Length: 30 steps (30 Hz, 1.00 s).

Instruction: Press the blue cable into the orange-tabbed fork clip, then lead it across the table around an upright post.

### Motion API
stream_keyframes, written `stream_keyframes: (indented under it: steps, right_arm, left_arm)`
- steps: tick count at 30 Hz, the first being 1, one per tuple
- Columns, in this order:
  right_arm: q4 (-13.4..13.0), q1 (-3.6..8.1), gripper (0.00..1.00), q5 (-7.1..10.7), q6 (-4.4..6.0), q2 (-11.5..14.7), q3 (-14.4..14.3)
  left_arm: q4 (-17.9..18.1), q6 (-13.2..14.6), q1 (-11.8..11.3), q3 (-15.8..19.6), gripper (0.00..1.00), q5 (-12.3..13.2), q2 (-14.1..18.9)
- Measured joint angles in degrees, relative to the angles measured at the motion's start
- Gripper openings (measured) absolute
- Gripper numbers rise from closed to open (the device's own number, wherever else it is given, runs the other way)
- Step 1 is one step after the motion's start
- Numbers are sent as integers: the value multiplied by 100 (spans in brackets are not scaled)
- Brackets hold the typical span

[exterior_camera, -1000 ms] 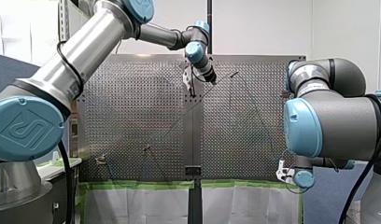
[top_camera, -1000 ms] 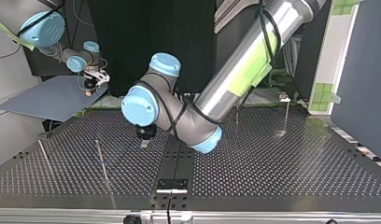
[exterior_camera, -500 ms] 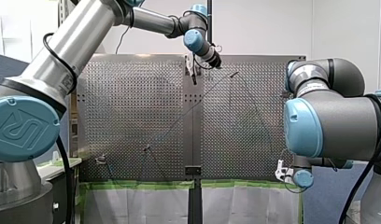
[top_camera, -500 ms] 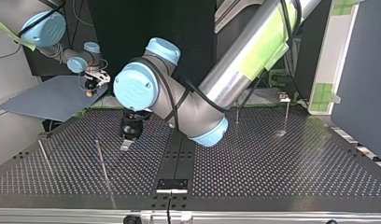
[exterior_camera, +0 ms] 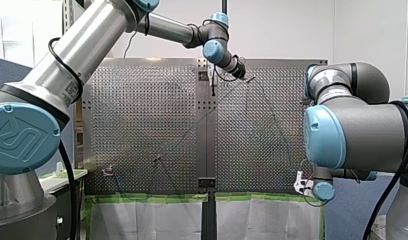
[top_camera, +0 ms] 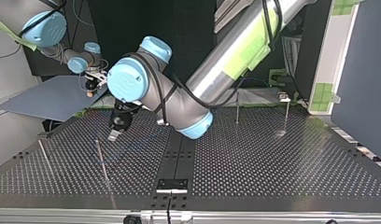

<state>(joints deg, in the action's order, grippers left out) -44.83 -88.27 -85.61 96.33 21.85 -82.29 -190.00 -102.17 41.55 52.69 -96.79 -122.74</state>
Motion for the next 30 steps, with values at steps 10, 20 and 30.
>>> stream_keyframes:
  steps: [10, 20, 30]
  right_arm:
    - [1, -1, 0, 0, 1, 0, 3]
    - [9, -10, 0, 8, 1, 0, 7]
    - [9, -23, 0, 9, 1, 0, 6]
  left_arm:
    - [18, 494, 22, 2, 100, -57, -5]
    - [-98, 535, 71, 2, 100, -480, 0]
    - [-129, 536, 115, 2, 100, -1049, 1]
